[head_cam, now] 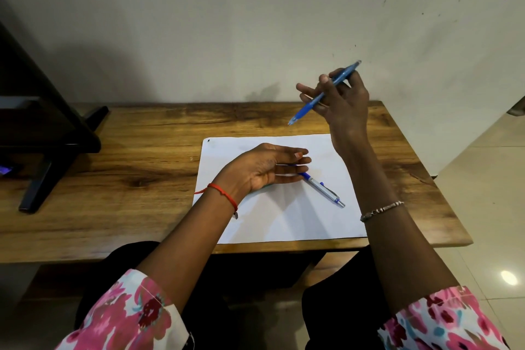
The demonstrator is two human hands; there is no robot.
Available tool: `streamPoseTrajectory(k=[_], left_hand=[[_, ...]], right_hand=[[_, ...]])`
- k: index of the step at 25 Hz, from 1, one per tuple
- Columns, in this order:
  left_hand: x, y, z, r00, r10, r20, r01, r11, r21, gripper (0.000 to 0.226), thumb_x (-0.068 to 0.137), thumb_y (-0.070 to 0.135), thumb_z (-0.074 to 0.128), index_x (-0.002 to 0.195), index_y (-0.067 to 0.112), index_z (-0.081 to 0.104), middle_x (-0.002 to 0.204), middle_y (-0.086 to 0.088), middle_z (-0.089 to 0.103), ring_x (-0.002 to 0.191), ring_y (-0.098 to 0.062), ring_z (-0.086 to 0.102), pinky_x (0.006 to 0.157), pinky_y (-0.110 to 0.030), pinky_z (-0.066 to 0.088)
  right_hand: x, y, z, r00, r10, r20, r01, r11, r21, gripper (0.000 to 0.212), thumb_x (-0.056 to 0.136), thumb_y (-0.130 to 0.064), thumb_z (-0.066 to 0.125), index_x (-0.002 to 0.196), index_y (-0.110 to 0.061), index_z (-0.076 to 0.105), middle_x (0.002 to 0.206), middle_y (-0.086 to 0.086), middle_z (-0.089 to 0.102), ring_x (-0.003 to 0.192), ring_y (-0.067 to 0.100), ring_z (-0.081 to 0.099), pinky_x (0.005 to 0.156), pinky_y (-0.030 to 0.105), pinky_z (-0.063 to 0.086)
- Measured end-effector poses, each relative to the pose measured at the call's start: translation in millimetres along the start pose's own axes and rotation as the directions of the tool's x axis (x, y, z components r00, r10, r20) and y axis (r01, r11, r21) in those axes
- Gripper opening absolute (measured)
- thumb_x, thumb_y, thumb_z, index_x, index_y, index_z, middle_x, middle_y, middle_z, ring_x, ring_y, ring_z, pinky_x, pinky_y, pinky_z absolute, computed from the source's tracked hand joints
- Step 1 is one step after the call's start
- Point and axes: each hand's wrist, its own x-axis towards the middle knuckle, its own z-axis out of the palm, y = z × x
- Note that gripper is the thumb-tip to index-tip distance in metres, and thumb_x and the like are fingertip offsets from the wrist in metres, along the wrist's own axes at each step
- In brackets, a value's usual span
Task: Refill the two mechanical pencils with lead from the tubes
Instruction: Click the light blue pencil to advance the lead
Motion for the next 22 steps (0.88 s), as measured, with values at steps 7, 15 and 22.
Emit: streamPoseTrajectory(k=[7, 15, 22], left_hand=[[0.2, -0.1, 1.0, 1.0, -0.009, -0.015, 0.008, 1.0, -0.01, 0.012, 0.087, 0.005, 0.056, 0.095, 0.003, 0.065, 0.089, -0.008, 0.069, 0.081, -0.02, 0.067, 0.075, -0.031, 0.056], [0.7, -0.5, 0.6, 1.0, -0.011, -0.016, 0.01, 1.0, -0.009, 0.014, 0.087, 0.005, 0.057, 0.097, 0.003, 0.066, 0.085, -0.007, 0.071, 0.08, -0.02, 0.068, 0.075, -0.031, 0.056], [2.0, -4.1, -0.6, 1.0, 0.005, 0.025, -0.004, 1.0, -0.019, 0.014, 0.088, 0.002, 0.054, 0.096, 0.002, 0.065, 0.082, -0.006, 0.071, 0.071, -0.016, 0.069, 0.073, -0.029, 0.057]], right_hand=[[-5.5, 7.4, 8.5, 0.971, -0.078, 0.224, 0.152, 0.929, -0.336, 0.015, 0.092, -0.007, 0.055, 0.096, -0.011, 0.042, 0.087, 0.0, 0.056, 0.073, 0.014, 0.072, 0.075, 0.032, 0.059], [-5.4, 9.7, 6.2, 0.964, -0.159, 0.214, 0.216, 0.935, -0.28, 0.012, 0.088, -0.008, 0.061, 0.096, -0.008, 0.052, 0.092, 0.018, 0.059, 0.084, 0.031, 0.071, 0.075, 0.036, 0.059], [-4.3, -8.8, -5.7, 0.951, 0.281, 0.131, -0.31, 0.868, 0.388, 0.059, 0.093, -0.061, 0.03, 0.061, -0.013, 0.045, 0.043, -0.003, 0.026, 0.039, 0.011, 0.019, 0.043, 0.021, 0.018]])
